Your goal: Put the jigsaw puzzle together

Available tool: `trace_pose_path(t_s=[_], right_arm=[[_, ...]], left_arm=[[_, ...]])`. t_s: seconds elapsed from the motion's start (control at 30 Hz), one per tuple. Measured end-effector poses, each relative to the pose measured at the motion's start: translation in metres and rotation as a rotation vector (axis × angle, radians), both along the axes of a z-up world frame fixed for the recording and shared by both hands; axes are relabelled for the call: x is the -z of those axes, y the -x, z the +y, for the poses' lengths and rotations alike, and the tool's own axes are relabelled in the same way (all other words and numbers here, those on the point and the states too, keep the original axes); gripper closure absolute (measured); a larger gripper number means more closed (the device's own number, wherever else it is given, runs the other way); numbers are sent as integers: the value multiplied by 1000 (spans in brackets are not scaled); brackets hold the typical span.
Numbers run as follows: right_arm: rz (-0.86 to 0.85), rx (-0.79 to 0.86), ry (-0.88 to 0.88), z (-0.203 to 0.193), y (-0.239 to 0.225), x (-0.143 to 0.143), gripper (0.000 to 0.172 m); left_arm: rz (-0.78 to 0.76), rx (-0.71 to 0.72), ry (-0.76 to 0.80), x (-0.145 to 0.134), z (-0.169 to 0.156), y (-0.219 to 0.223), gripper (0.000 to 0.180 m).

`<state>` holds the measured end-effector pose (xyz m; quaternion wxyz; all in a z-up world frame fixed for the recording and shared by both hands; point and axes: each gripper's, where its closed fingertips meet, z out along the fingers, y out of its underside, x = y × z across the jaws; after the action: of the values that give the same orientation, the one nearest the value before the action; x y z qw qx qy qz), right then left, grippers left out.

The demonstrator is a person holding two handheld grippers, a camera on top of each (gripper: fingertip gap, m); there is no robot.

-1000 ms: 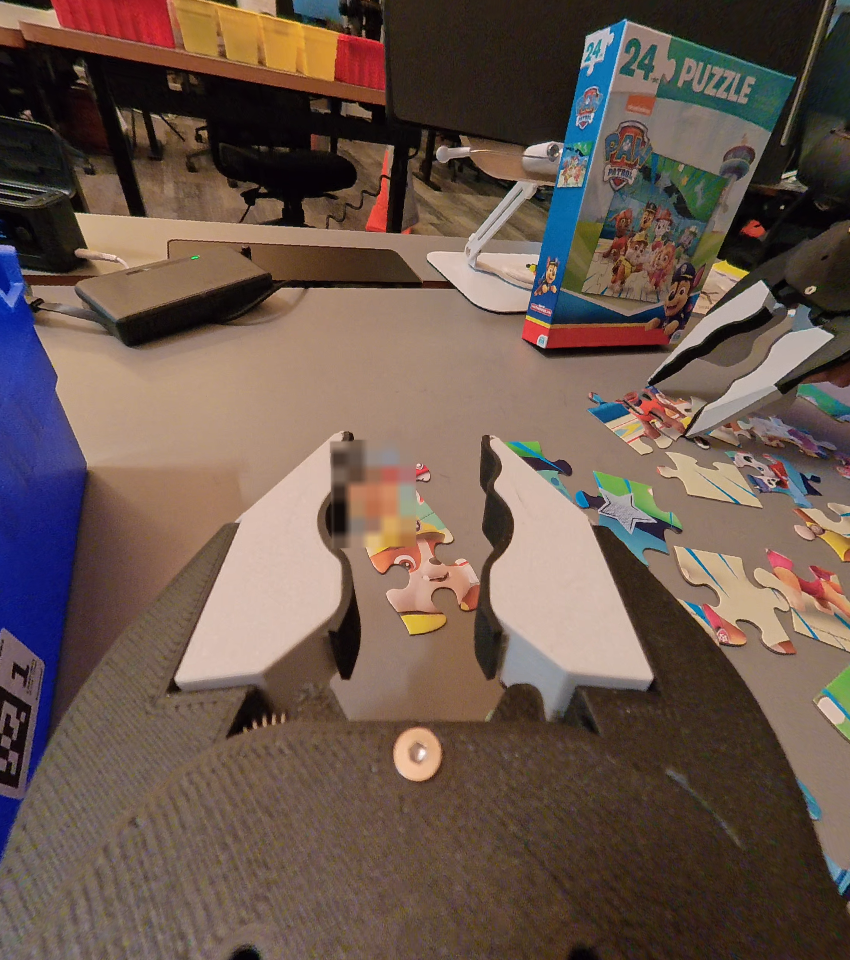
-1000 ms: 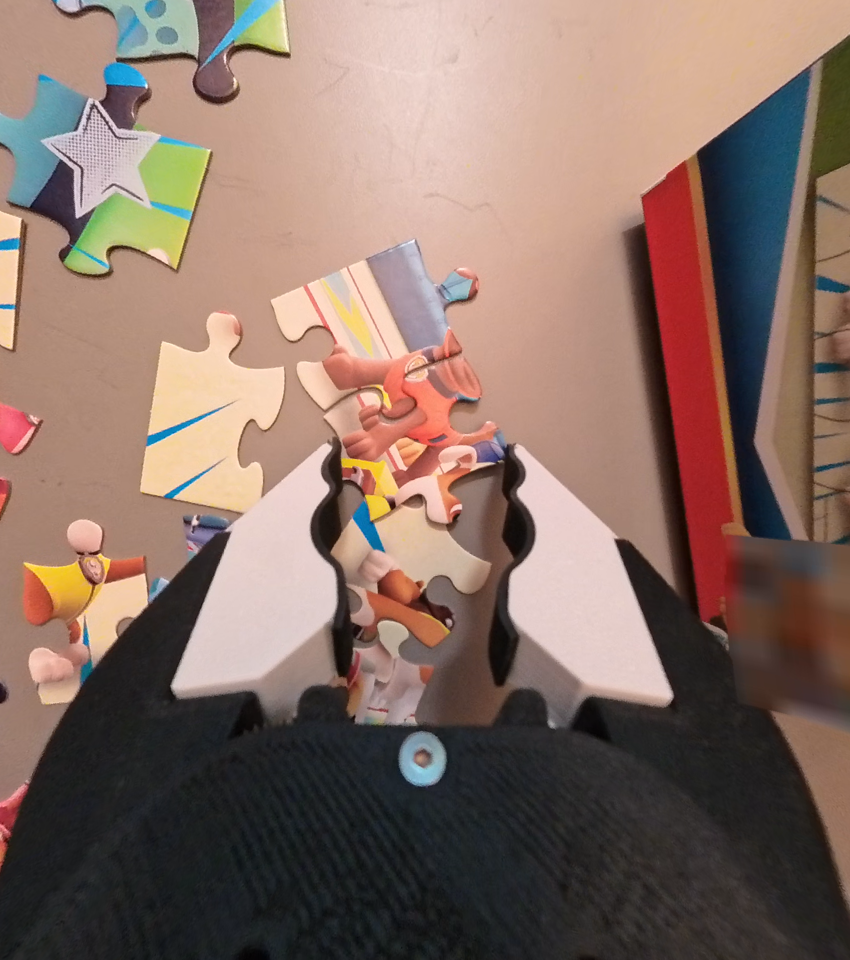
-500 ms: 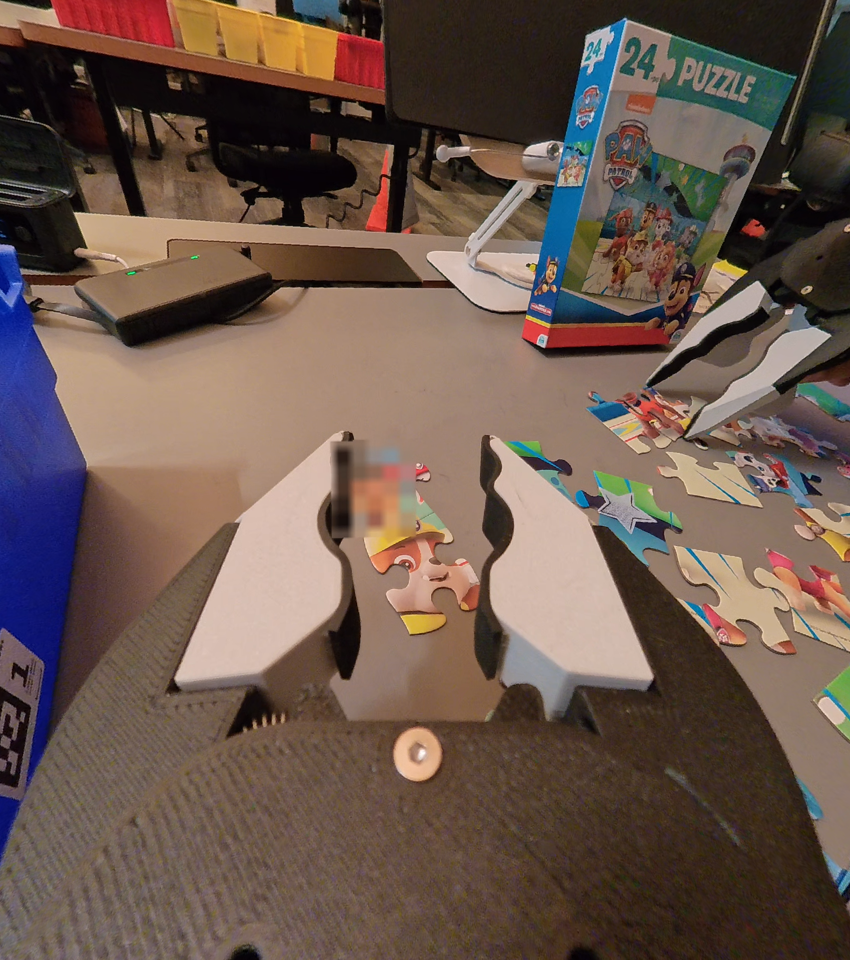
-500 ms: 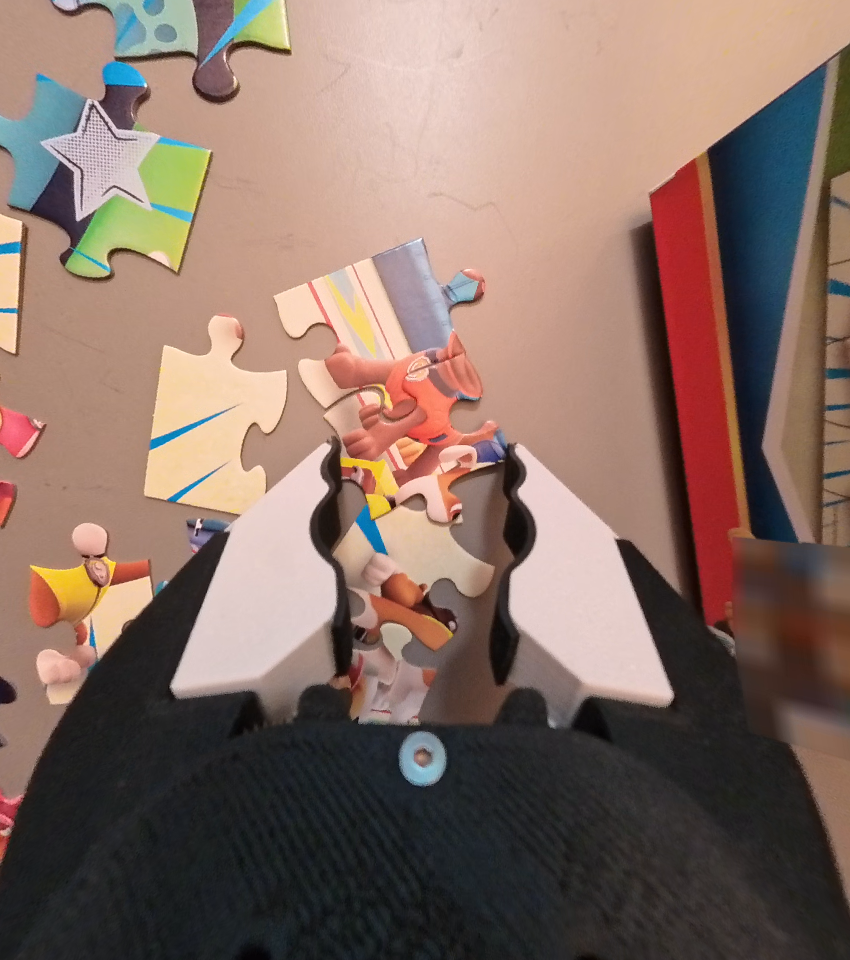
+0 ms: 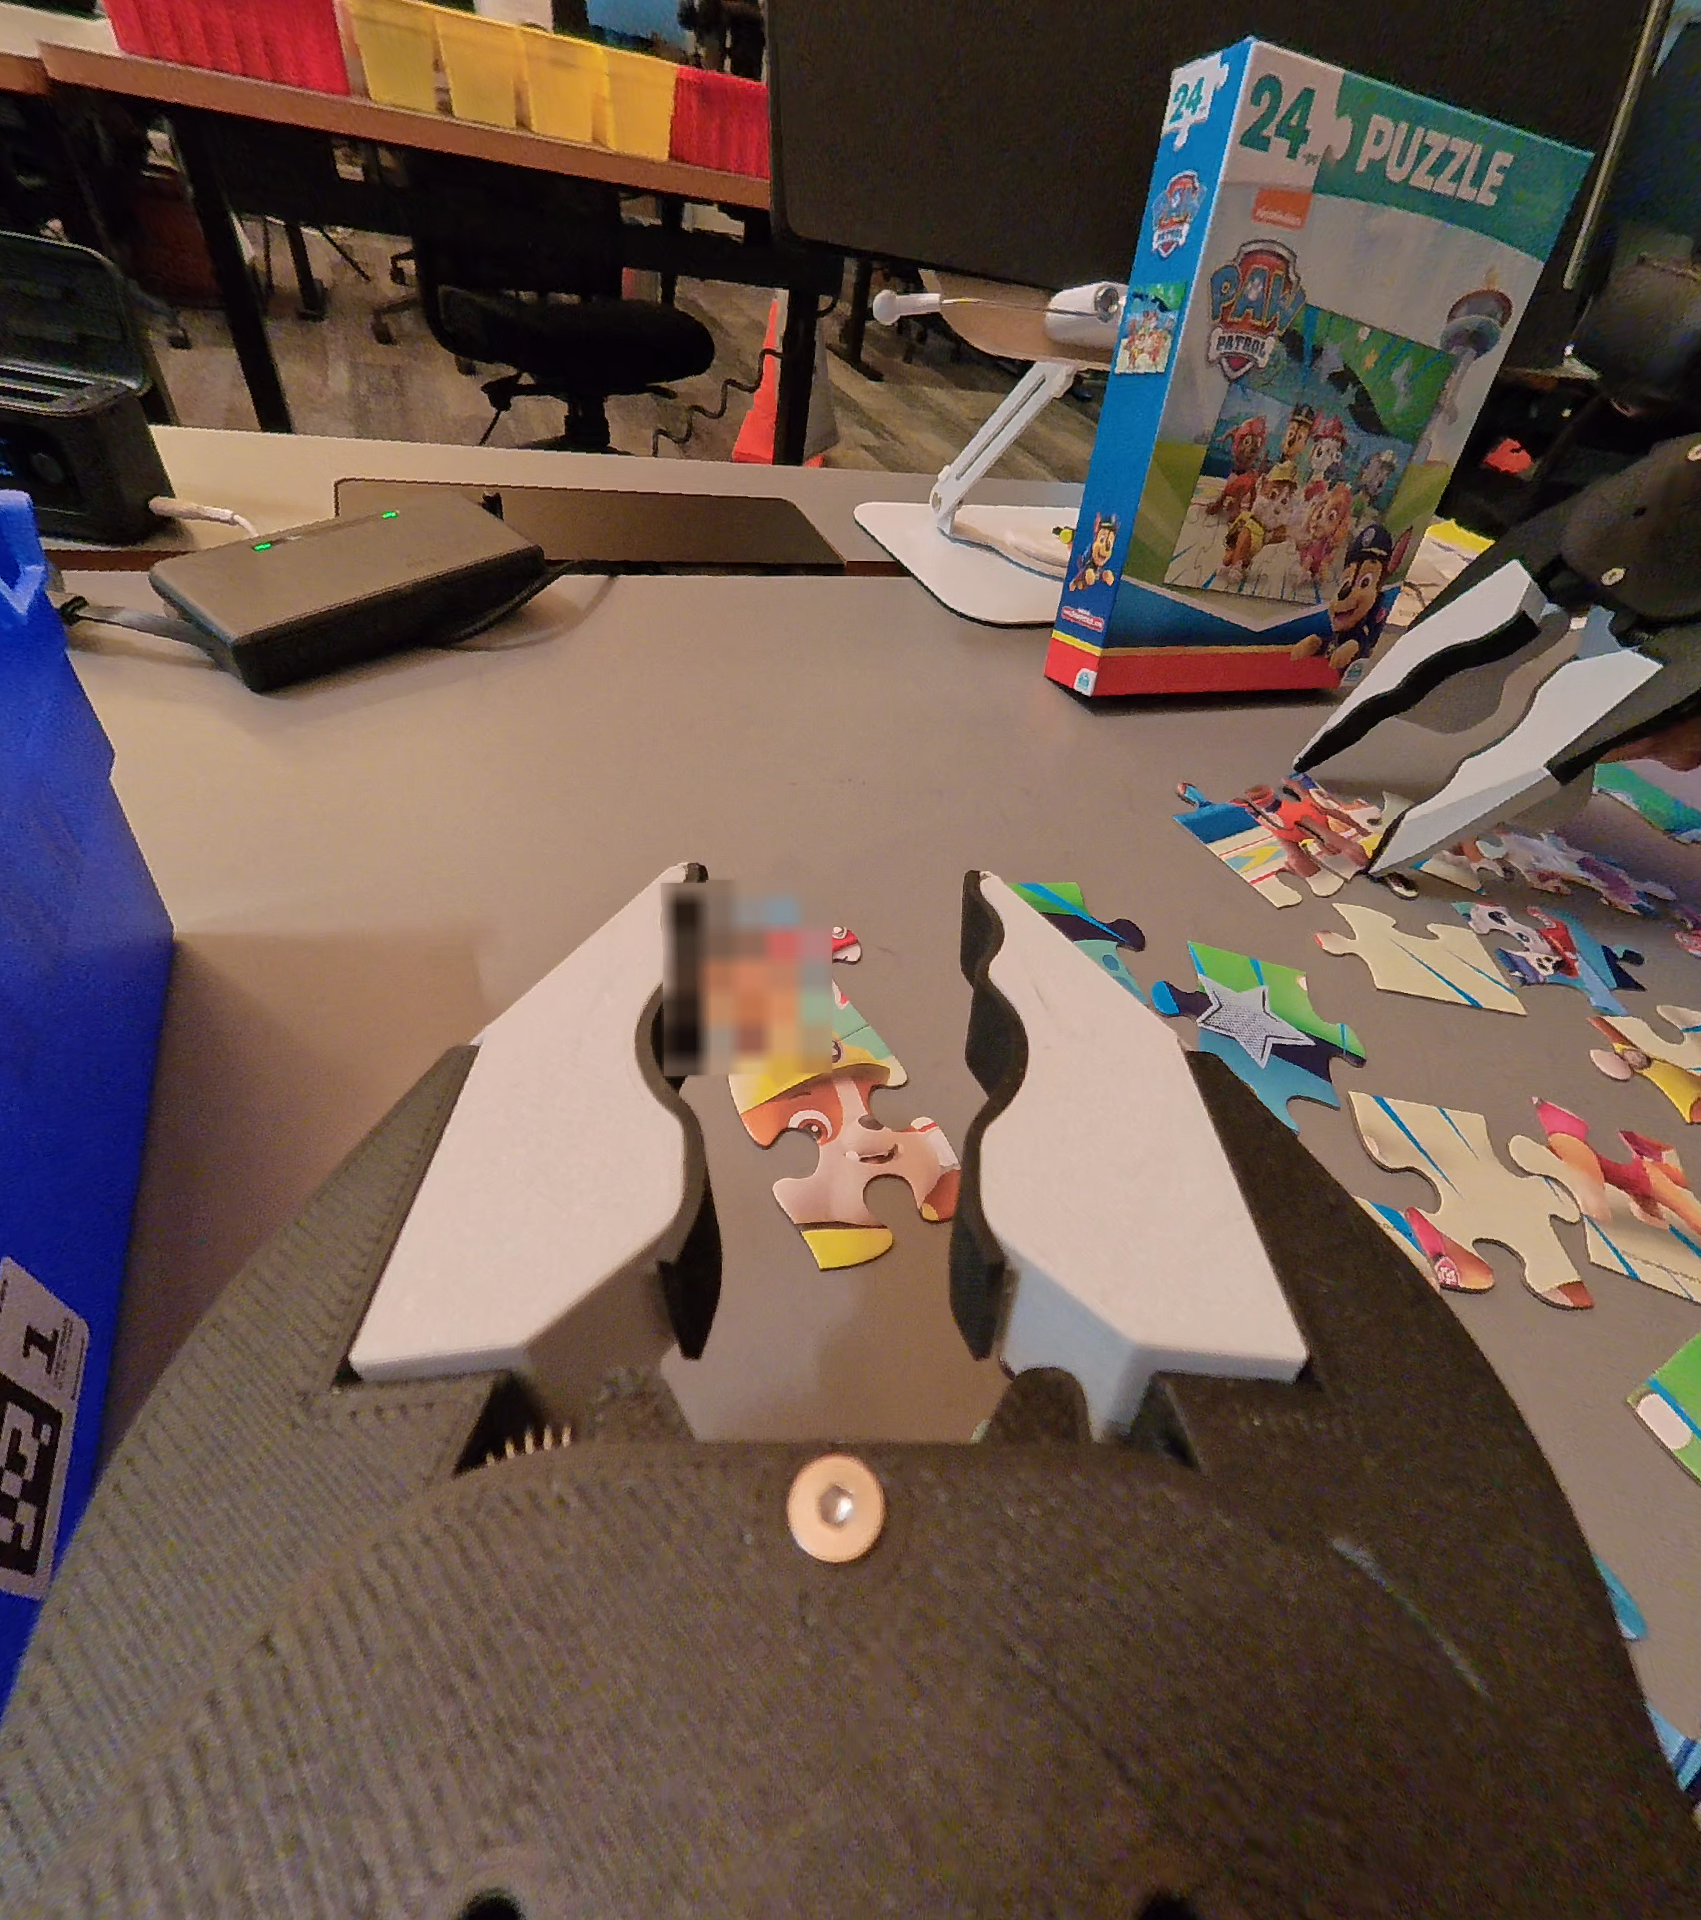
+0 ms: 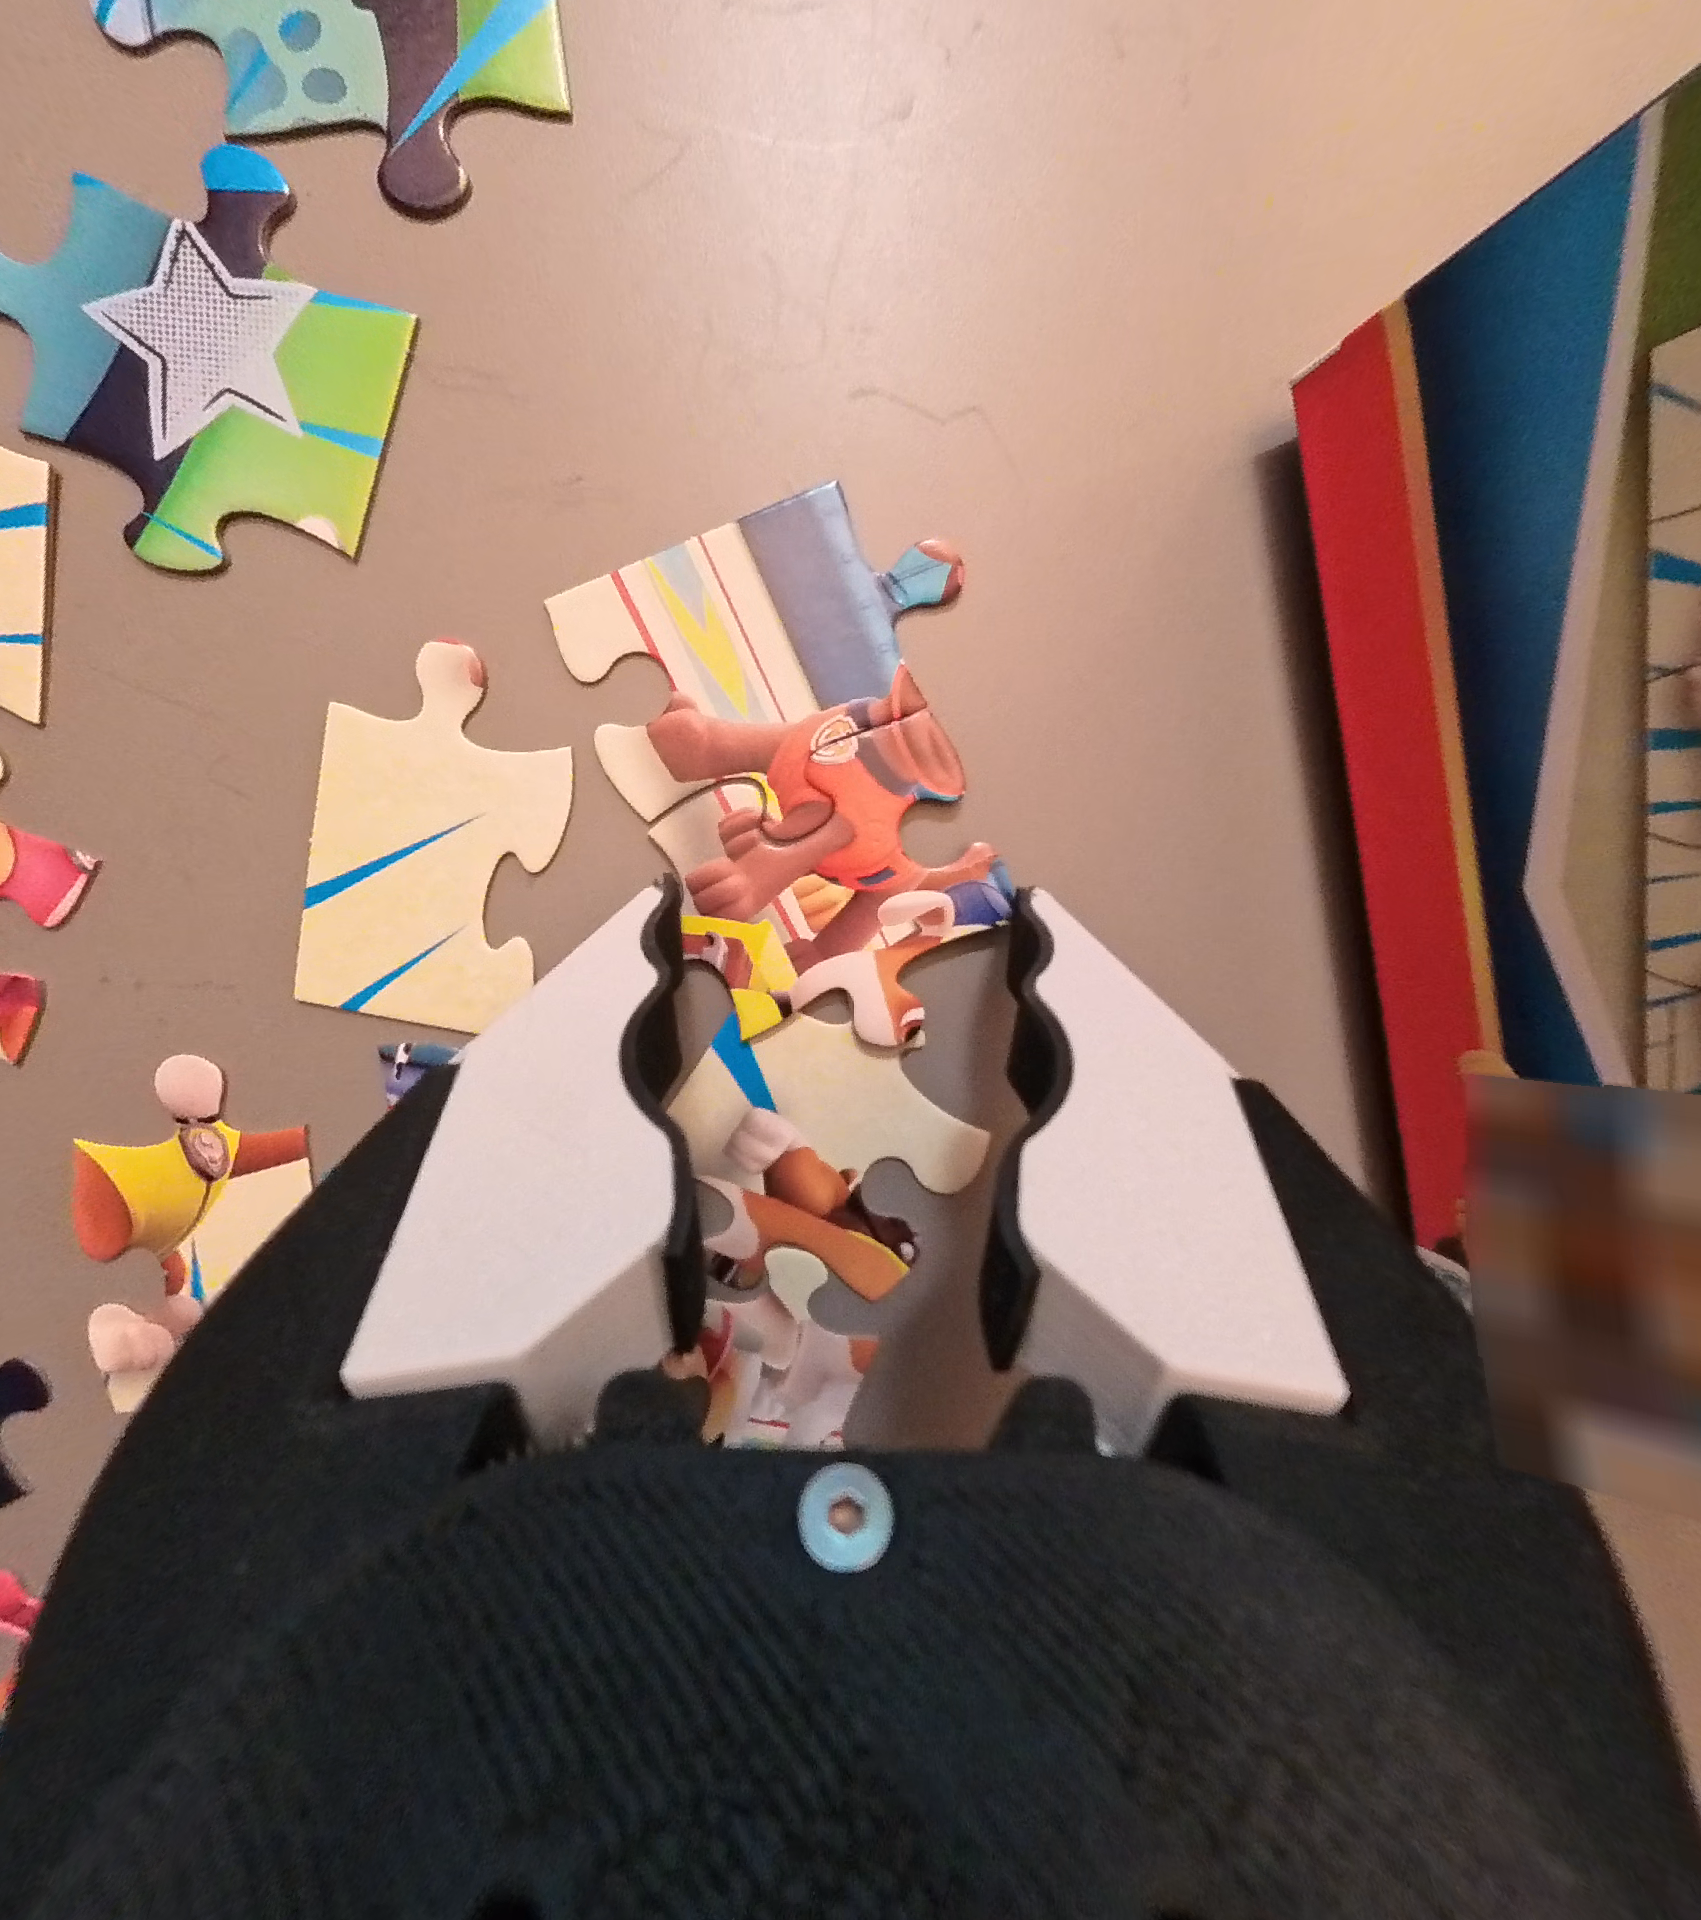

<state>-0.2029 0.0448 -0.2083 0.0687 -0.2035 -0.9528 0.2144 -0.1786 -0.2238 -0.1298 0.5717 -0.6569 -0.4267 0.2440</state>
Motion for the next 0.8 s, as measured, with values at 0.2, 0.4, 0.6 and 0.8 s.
trace_pose_path(t_s=[0.2, 0.4, 0.6, 0.8], right_arm=[[1, -2, 1, -1, 0, 0, 109], [13, 2, 11, -2, 1, -4, 109], [24, -15, 49, -9, 0, -9, 115], [0, -54, 22, -13, -6, -2, 129]], left_arm=[[0, -1, -1, 0, 0, 0, 134], [0, -1, -1, 0, 0, 0, 134], [0, -1, 0, 0, 0, 0, 134], [1, -1, 0, 0, 0, 0, 134]])
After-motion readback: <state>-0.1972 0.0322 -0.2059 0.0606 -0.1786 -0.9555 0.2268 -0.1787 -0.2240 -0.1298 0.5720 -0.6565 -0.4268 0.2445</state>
